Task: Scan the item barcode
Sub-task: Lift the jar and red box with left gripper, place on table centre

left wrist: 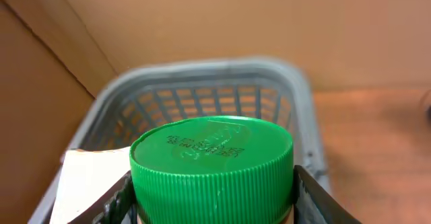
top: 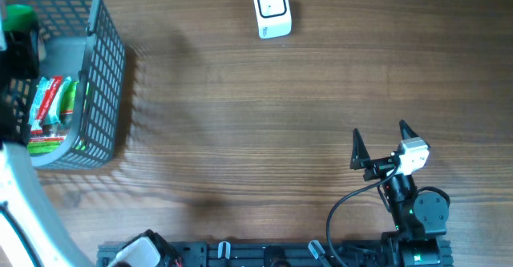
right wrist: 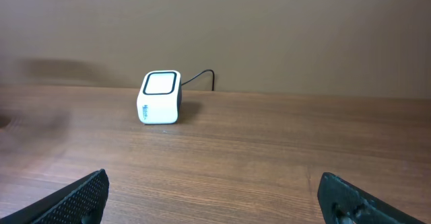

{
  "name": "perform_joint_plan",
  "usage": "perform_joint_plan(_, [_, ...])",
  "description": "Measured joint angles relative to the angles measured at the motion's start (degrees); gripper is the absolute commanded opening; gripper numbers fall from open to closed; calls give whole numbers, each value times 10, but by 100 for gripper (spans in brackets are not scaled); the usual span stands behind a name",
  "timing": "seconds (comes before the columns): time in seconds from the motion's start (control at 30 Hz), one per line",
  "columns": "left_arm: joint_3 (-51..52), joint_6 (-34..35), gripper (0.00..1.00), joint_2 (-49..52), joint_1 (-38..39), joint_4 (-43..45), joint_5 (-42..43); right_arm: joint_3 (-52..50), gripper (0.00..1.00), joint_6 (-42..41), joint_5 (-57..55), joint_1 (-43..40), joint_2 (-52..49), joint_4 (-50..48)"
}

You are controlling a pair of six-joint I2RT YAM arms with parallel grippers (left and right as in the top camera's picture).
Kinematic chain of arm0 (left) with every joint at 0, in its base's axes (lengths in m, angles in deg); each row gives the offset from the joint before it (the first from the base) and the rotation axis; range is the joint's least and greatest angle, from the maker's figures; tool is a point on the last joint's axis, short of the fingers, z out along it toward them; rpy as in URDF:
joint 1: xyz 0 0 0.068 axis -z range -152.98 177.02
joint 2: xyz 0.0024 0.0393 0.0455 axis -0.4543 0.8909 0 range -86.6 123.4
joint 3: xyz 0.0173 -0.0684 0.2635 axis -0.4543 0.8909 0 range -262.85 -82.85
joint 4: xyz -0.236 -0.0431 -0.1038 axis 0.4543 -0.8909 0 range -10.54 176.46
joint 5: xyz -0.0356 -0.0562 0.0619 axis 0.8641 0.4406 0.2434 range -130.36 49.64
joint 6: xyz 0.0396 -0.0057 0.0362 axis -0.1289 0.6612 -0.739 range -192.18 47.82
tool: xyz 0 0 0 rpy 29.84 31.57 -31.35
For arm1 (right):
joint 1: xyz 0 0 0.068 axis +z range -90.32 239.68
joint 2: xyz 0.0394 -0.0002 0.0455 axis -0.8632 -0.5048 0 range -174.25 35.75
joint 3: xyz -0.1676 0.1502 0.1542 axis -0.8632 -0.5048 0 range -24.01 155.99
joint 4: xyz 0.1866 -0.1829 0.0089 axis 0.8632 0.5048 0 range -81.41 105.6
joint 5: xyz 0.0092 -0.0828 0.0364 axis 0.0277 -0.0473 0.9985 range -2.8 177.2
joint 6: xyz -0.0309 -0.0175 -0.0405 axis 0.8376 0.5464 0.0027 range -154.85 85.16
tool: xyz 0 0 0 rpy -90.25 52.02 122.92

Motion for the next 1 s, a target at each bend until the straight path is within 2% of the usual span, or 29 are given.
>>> perform_joint_plan(0.13, [0,80,34,-65,80,-24,0,0,100,0,0,0,0,0])
perform_joint_plan(0.3, [-1,128,32,-90,256,-115,-2,0,100,0,0,0,0,0])
perform_joint_plan(0.33, [-2,140,31,-85,309,-154,0,0,100,0,0,0,0,0])
perform_joint_plan(0.43, [-4,176,30,-46,401,-211,-15,0,100,0,0,0,0,0])
perform_joint_plan(0.57, [27,238,29,51,484,-215,-41,0,100,0,-1,0,0,0])
perform_joint_plan(0.67, [58,292,28,121,525,-175,-59,0,100,0,-2,0,0,0])
perform_joint_plan(0.77, [94,369,28,216,577,-86,-74,0,100,0,-2,0,0,0])
perform_joint_plan(0.87, [99,445,29,297,633,-14,-104,0,100,0,-2,0,0,0])
perform_joint_plan(1.0, [100,509,30,371,694,36,-160,0,100,0,-2,0,0,0])
